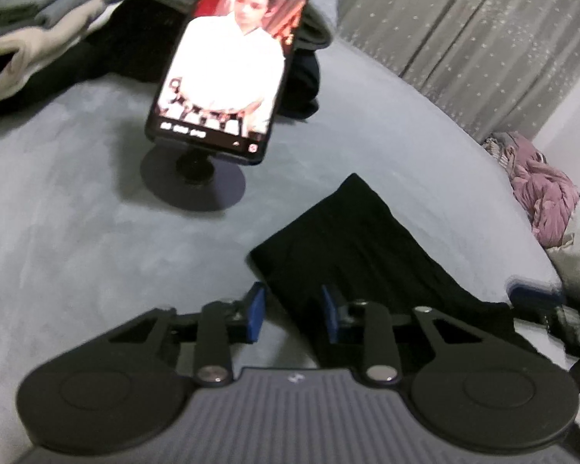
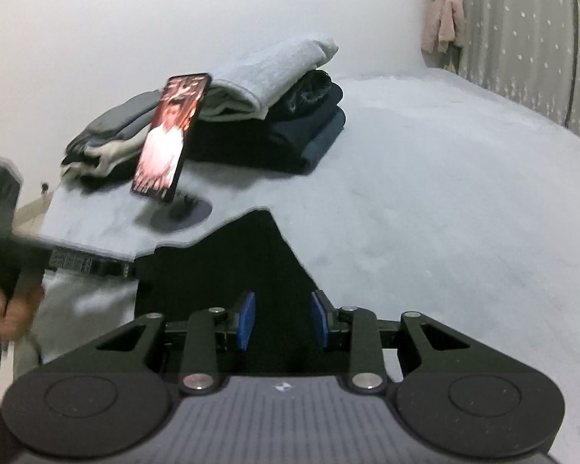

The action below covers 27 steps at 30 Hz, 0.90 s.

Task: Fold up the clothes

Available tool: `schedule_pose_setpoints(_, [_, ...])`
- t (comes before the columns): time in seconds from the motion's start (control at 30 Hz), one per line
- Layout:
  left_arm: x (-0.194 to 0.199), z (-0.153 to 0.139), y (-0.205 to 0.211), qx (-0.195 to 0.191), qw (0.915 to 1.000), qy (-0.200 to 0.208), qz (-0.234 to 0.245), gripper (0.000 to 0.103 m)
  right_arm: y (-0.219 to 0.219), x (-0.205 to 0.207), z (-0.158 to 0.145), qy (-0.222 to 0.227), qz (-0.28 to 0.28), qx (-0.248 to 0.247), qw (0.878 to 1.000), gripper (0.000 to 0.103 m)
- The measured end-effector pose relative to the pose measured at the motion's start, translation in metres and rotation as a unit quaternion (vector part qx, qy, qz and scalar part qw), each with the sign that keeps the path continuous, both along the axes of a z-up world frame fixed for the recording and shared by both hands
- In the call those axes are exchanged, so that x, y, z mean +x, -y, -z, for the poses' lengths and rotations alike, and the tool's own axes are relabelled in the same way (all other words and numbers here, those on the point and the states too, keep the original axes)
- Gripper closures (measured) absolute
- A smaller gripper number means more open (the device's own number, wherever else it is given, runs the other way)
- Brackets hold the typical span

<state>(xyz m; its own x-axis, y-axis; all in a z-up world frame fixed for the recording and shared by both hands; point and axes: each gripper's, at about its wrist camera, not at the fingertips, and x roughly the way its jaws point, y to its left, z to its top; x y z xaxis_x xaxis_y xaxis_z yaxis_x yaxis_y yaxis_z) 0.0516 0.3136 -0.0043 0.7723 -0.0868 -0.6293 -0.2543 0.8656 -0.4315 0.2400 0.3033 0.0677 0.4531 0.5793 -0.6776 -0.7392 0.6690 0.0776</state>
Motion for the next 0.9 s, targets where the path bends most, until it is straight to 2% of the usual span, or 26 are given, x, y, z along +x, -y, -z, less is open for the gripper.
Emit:
schedule_pose_setpoints(0.27, [0.003, 0.007, 0.005, 0.021, 0.999, 0.04, -0.004, 0.094, -0.053, 0.037, -0.003, -0.049, 0.06, -0.024, 0.997, 0.071])
schedule_pose_setpoints(0.33, [-0.001, 0.007, 0.01, 0.029, 0.9978, 0.059, 0.0, 0.096, -0.067, 0.047, -0.005, -0.078, 0.078, -0.019, 0.994, 0.071])
schedule_pose_setpoints(0.57, [-0.005, 0.0, 0.02, 0.048, 0.9931, 0.103, 0.028, 0.097, -0.116, 0.059, -0.011, -0.101, 0.096, -0.048, 0.989, 0.069])
schedule_pose_setpoints(0.8, [-0.004, -0.002, 0.029, 0.07, 0.9915, 0.1, 0.043, 0.097, -0.155, 0.067, 0.005, -0.114, 0.13, -0.109, 0.979, 0.069])
schedule_pose_setpoints(0.9, [-0.003, -0.002, 0.031, 0.07, 0.9912, 0.101, 0.048, 0.097, -0.163, 0.067, 0.012, -0.105, 0.141, -0.135, 0.975, 0.069])
